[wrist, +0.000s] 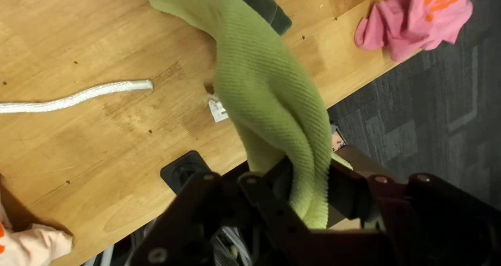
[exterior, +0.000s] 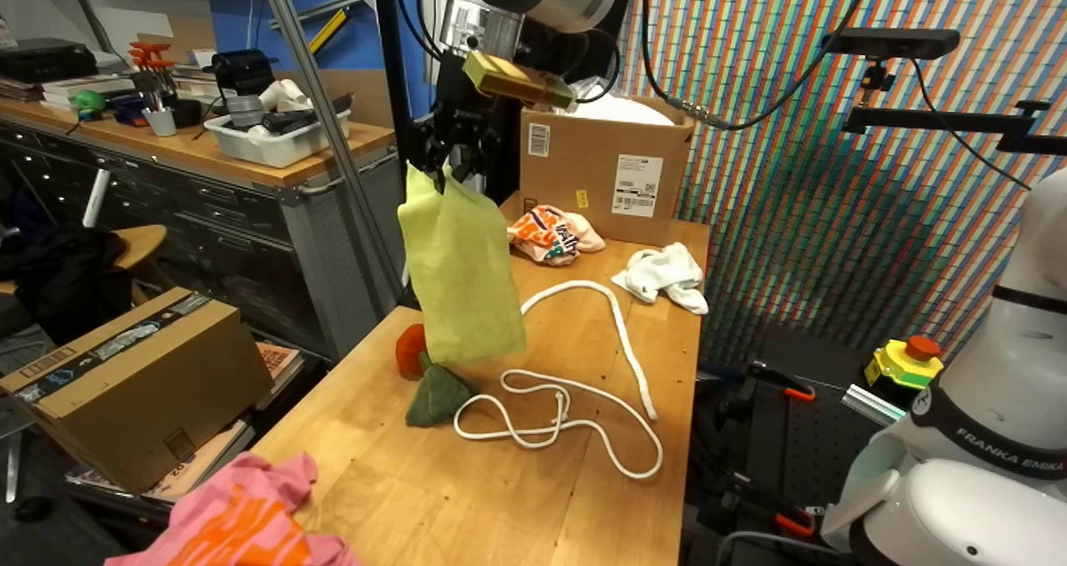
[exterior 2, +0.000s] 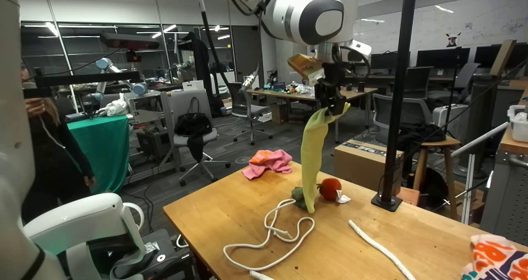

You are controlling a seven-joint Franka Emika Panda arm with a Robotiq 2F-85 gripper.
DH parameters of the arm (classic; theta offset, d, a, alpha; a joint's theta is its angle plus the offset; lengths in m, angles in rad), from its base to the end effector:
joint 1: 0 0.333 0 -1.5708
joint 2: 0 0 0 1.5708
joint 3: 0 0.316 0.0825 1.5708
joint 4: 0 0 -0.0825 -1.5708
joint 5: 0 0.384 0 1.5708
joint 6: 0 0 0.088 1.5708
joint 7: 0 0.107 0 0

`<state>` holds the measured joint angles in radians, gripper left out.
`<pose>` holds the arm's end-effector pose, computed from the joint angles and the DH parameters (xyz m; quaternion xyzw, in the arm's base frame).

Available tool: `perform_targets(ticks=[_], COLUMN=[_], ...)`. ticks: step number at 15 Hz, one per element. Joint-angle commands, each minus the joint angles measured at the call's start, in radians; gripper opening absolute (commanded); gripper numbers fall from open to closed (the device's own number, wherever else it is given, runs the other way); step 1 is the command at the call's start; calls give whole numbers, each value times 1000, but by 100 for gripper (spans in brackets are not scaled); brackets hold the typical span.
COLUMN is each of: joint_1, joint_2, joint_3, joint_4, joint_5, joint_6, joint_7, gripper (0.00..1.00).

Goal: Separate the things on the heap

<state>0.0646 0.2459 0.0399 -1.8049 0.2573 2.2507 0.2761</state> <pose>0.6395 0.0725 0.4289 -0.9765 0.1556 -0.0758 0.1287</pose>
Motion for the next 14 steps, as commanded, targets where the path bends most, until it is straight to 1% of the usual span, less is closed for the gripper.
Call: perform_targets(ticks=[1, 7, 14], joint_1=[-15, -10, 19], joint_2=[-39, -89, -93], joint_3=[22, 37, 73], joint_4=[3, 22, 64], joint_5=[57, 91, 72], joint_6=[-89, -297, -554], joint_7=[-67, -171, -274], gripper=[8, 8, 8])
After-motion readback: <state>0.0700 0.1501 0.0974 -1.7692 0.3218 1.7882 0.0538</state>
